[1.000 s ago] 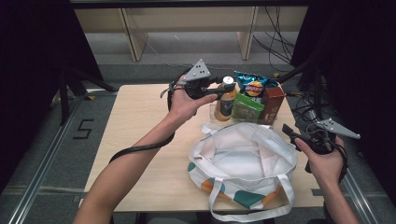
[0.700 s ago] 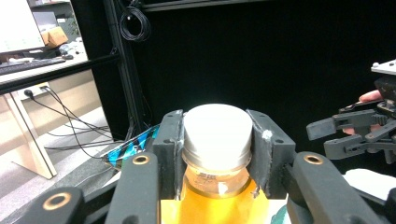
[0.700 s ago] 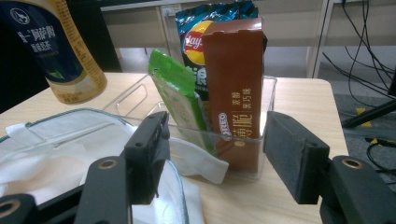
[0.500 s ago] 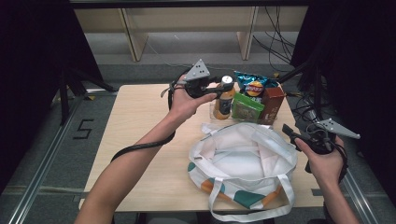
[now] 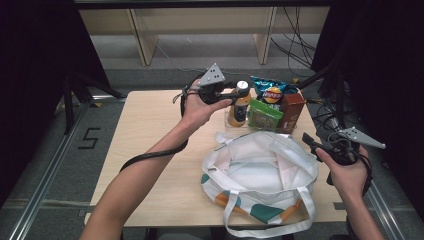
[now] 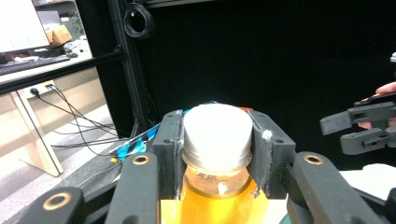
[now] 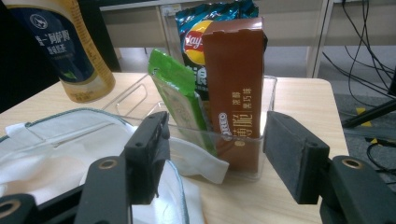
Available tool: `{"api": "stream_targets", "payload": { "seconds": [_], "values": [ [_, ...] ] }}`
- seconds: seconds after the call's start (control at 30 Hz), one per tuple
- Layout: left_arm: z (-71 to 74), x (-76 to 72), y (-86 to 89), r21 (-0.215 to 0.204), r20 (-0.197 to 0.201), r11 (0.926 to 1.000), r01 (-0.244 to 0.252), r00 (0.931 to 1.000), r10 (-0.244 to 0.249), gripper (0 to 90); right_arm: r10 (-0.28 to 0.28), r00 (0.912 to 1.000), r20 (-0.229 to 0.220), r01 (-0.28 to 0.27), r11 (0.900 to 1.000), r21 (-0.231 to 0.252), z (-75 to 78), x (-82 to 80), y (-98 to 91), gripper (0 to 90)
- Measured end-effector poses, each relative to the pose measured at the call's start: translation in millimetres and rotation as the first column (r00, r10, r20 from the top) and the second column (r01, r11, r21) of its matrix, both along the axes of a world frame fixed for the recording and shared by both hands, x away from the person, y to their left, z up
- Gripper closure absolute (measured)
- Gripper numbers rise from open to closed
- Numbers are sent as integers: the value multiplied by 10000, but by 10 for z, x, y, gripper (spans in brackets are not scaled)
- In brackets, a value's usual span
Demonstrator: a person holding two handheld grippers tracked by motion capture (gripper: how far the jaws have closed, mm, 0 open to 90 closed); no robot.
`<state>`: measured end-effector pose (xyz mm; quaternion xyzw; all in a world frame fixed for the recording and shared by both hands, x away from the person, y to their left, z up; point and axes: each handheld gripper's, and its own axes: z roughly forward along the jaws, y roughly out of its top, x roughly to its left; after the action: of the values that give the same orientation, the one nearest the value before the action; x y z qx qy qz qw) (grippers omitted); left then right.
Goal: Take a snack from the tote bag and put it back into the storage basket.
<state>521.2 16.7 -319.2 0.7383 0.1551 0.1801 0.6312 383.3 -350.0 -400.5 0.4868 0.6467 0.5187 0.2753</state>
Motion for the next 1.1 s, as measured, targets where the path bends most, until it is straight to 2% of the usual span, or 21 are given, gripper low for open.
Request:
{"api": "stream_targets", "payload": {
  "seconds": [0.43,0.5,0.6,0.67,0.77,0.9,0.97,1.1],
  "values": [
    [-66,87,-12,209,54,9997,-118,9999,117,588,-43,10000,26,43,10000,13,-8,-2,3,412],
    [-90,108,-12,196,-151,9997,-177,9997,180,588,-50,10000,30,50,10000,1,-9,-1,-1,412],
    [-112,126,-16,250,-249,9994,-259,9993,265,588,-55,10000,77,55,10000,70,-16,4,3,412],
    [-121,139,-16,220,-327,9992,-325,9989,332,588,-7,10000,78,8,9999,-123,-14,9,-7,412],
    [-130,153,-19,240,-360,9990,-368,9986,377,588,6,10000,88,-5,9999,-133,-16,10,-8,412],
    [-135,170,-27,255,-251,9989,-399,9989,405,588,5,10000,80,-4,9999,-119,-14,9,-8,412],
    [-142,186,-40,321,-124,9988,-368,9992,372,588,-63,10000,29,62,9999,132,-19,0,8,412],
    [-150,207,-47,385,-43,9985,-386,9992,388,587,-76,10000,-9,76,10000,-28,-15,-1,-3,412]
  ]
}}
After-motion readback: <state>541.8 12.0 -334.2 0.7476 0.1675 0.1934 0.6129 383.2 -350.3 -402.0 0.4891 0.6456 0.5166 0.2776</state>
